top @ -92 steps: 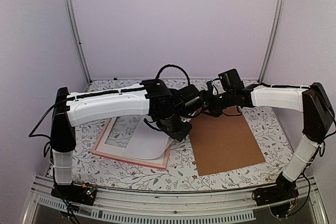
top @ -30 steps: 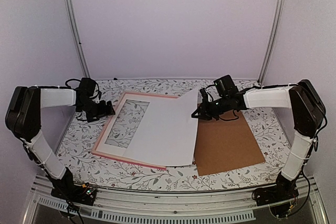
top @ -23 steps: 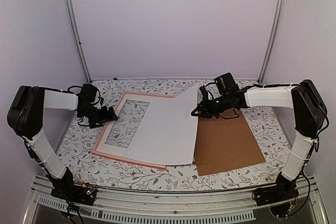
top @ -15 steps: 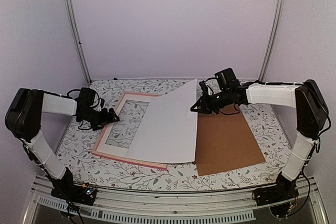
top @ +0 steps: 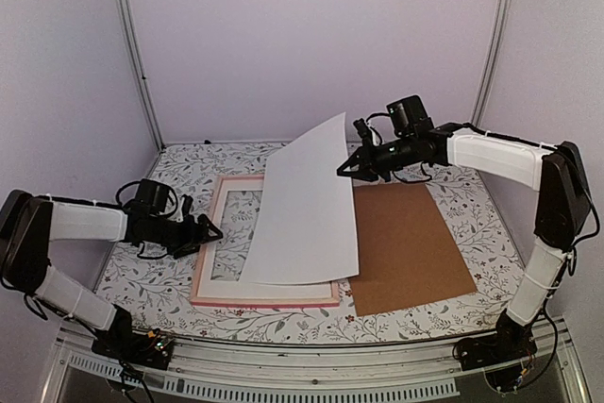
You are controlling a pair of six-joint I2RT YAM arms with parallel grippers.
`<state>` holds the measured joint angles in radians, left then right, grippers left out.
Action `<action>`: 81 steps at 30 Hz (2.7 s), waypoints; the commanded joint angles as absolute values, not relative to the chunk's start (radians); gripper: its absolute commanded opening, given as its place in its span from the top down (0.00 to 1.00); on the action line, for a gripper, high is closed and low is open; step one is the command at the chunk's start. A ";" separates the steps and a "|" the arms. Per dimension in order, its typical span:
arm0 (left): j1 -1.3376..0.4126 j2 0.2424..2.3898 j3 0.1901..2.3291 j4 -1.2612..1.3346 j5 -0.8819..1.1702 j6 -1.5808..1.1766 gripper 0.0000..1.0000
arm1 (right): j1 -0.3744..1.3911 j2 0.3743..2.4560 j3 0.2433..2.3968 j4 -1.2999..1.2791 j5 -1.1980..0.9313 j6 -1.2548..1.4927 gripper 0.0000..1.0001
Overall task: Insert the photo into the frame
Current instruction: Adjust the frame body at the center of the board, then place the photo on the mat board.
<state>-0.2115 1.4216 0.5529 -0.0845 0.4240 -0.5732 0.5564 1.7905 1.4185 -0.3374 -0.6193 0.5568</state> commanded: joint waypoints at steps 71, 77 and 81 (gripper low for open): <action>0.055 0.923 0.623 -0.298 0.127 -0.546 0.02 | 0.579 2.223 1.637 -0.139 -0.786 0.774 1.00; 0.056 0.926 0.622 -0.292 0.130 -0.536 0.02 | 0.574 2.243 1.650 -0.222 -0.768 0.696 1.00; 0.054 0.934 0.621 -0.291 0.139 -0.533 0.02 | 0.574 2.252 1.666 -0.270 -0.750 0.650 1.00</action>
